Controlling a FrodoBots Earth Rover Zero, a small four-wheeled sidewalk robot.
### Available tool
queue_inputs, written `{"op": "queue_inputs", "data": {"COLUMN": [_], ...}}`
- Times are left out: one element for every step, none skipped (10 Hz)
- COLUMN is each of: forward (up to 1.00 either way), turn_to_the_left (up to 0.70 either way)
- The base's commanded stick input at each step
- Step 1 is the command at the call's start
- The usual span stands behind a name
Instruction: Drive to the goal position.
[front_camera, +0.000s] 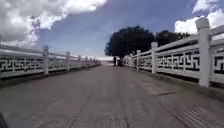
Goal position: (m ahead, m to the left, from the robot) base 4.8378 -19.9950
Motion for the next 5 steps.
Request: {"op": "queue_inputs", "data": {"forward": [0.7,0.7,0.7,0.7,0.7], "turn_to_the_left": [0.0,0.0,0.0,0.0,0.0]}}
